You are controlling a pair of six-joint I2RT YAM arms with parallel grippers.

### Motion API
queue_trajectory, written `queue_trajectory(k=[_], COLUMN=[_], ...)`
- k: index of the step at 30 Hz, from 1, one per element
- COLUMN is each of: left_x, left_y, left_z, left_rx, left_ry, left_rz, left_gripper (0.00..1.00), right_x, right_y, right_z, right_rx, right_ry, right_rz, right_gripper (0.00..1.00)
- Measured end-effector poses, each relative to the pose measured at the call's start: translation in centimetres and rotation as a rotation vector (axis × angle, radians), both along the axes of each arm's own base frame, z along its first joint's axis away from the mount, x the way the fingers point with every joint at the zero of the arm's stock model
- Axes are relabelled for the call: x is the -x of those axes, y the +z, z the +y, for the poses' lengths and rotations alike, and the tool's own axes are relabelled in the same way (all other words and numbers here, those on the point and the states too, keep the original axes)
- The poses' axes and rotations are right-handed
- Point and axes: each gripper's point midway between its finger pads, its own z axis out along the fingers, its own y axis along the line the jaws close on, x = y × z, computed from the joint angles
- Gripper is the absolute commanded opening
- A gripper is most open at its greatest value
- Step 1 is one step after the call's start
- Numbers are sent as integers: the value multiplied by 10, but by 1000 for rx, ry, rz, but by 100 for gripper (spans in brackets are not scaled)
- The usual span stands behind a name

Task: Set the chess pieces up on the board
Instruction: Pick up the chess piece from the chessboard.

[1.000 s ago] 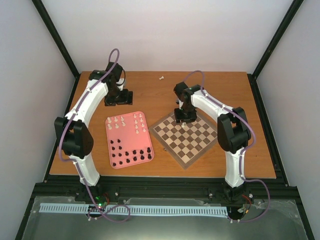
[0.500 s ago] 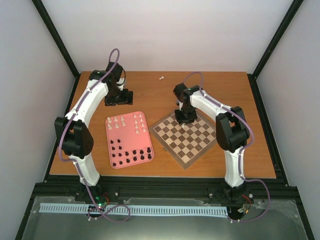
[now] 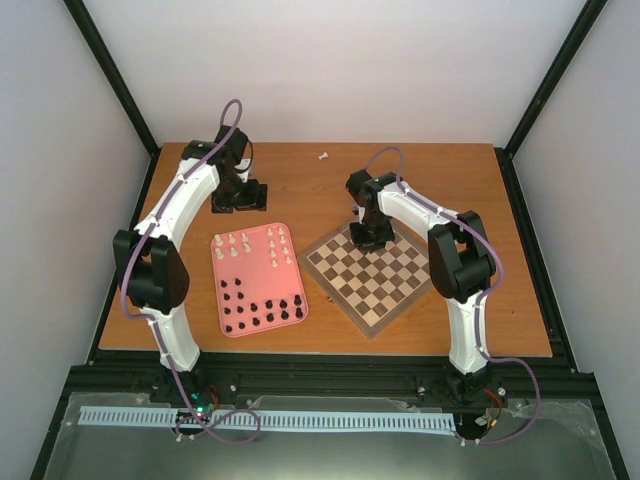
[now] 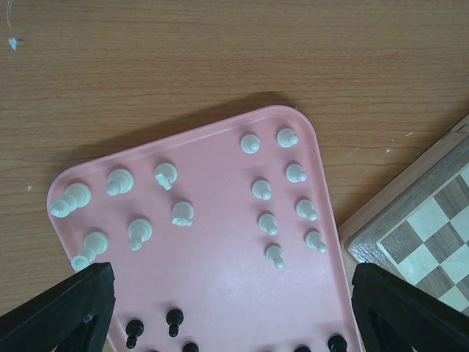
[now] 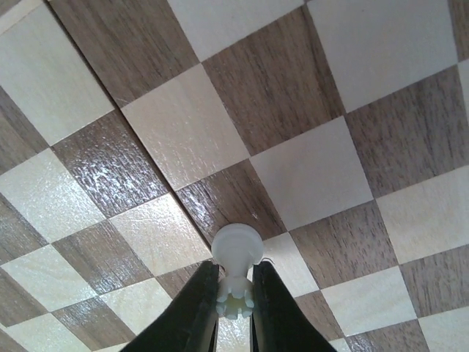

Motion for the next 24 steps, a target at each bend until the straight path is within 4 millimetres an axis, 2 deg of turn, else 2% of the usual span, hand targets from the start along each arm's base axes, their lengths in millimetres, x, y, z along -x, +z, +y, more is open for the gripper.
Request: queue_trajectory(k=[6, 9, 13, 18, 20, 24], left_x=[-1, -1, -1, -2, -2, -3], left_y=[-3, -3, -3, -2, -2, -1], left_z=[0, 0, 0, 0, 0, -1], left_rx=[-2, -2, -2, -1, -1, 0], left_ry=[0, 0, 0, 0, 0, 0], left_rz=[6, 6, 7, 5, 3, -1], left_gripper=[91, 90, 91, 90, 91, 90], right_x=[-2, -10, -32, -76, -90, -102], right_y=[2, 9, 21, 39, 39, 28], right_z=[-4, -4, -3, -5, -9, -19], right_rx=[12, 7, -9, -26, -25, -4], right_ry=[-1, -8, -24, -49, -60, -71], right_rz=[-5, -19, -58, -139, -153, -143], right_gripper=[8, 8, 7, 7, 7, 7])
